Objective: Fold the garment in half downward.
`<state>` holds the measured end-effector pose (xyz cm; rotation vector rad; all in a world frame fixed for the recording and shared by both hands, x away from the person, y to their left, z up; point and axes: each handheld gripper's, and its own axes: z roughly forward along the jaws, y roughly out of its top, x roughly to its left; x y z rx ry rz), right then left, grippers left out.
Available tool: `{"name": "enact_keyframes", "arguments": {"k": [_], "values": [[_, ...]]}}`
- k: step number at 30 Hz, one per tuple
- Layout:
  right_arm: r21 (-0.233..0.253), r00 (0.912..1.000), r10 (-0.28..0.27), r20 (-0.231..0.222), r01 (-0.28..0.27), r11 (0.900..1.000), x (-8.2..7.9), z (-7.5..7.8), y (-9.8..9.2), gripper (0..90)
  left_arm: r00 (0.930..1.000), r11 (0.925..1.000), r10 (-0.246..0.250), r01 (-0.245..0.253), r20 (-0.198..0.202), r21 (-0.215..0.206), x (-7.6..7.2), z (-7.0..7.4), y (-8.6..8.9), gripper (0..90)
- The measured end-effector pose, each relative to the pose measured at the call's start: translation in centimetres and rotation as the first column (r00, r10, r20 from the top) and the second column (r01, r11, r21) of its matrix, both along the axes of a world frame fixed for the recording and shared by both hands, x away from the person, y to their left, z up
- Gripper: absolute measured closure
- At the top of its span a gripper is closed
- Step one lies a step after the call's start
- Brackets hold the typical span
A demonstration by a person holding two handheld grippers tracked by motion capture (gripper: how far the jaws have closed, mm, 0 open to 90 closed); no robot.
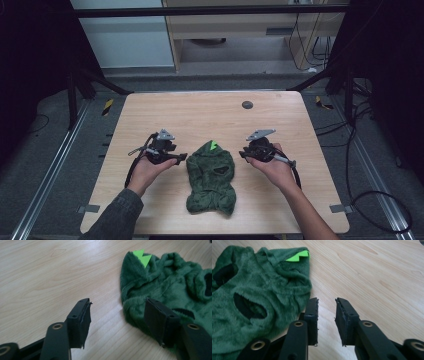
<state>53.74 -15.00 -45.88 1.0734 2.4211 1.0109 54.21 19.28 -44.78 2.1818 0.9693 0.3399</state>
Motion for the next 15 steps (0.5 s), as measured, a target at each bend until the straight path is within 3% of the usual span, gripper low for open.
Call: {"name": "enact_keyframes", "arguments": {"k": [2, 7, 9, 15], "values": [[0.006, 1.0, 0.004, -0.004, -0.004, 1.0, 0.4, 0.0, 0.4, 73.6, 0.9999, 0.9999, -0.008, 0.007, -0.008, -0.011, 0.3, 0.0, -0.5, 43.4], [0.015, 0.9992, 0.03, -0.026, -0.03, 0.999, 1.2, -0.5, 1.9, 70.5, 0.9991, 0.9988, -0.041, 0.041, -0.01, 0.028, 1.0, -0.2, -1.7, 45.5], [0.021, 0.9988, 0.034, -0.035, -0.034, 0.999, 1.2, -0.6, 2.2, 69.0, 0.9992, 0.999, -0.038, 0.038, -0.014, 0.025, 1.1, -0.3, -1.9, 45.0], [0.007, 0.9959, 0.062, -0.066, -0.062, 0.998, 1.6, -1.7, 3.9, 61.4, 0.9991, 0.9981, -0.039, 0.039, -0.017, 0.047, 1.6, -0.9, -2.3, 36.9]]}}
